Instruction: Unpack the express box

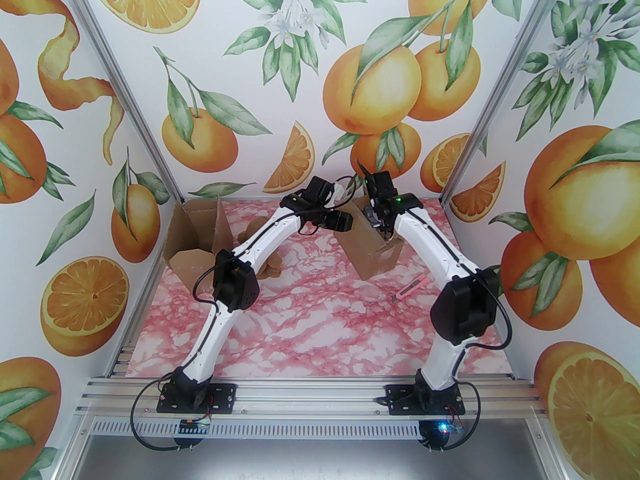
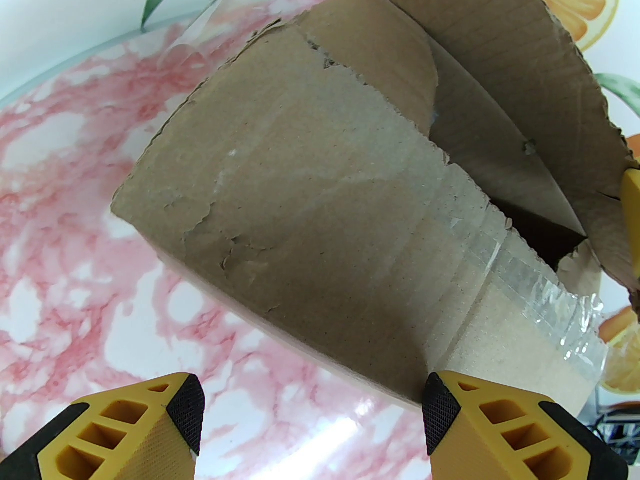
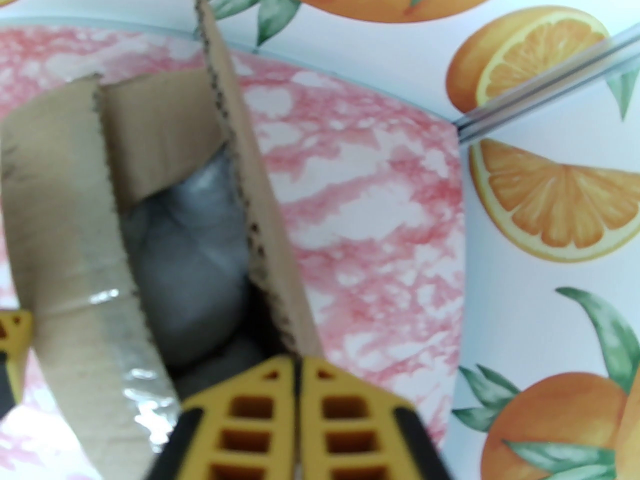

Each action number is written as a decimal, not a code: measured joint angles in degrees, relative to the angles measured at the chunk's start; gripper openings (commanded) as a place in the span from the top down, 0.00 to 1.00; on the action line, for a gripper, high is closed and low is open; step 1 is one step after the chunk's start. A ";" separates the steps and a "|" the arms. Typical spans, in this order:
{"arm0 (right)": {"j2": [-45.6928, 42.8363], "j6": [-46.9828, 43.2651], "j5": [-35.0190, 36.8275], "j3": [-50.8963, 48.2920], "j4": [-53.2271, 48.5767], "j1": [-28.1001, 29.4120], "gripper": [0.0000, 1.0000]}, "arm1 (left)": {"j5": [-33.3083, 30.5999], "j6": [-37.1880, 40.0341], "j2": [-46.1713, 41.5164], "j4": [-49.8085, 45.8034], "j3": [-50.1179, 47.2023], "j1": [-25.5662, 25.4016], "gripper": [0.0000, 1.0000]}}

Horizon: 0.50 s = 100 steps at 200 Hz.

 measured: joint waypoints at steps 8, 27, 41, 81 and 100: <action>0.00 1.03 -1.40 0.81 -0.94 -0.61 1.00 | -0.04 0.02 0.00 -0.02 0.00 0.13 0.25; 0.00 3.56 -5.86 2.38 -2.75 -2.51 1.00 | -0.07 0.02 -0.02 -0.02 0.00 0.52 0.25; 0.00 5.79 -9.20 2.93 -3.56 -3.82 1.00 | -0.55 0.04 -0.02 -0.39 0.24 0.85 0.25; -0.22 13.42 -16.31 2.99 -6.05 -5.22 1.00 | -4.20 0.50 -0.33 -4.00 2.14 2.23 0.24; -2.08 19.06 -19.56 0.50 -5.46 -5.01 1.00 | -6.64 1.11 -1.77 -5.29 2.36 2.47 0.23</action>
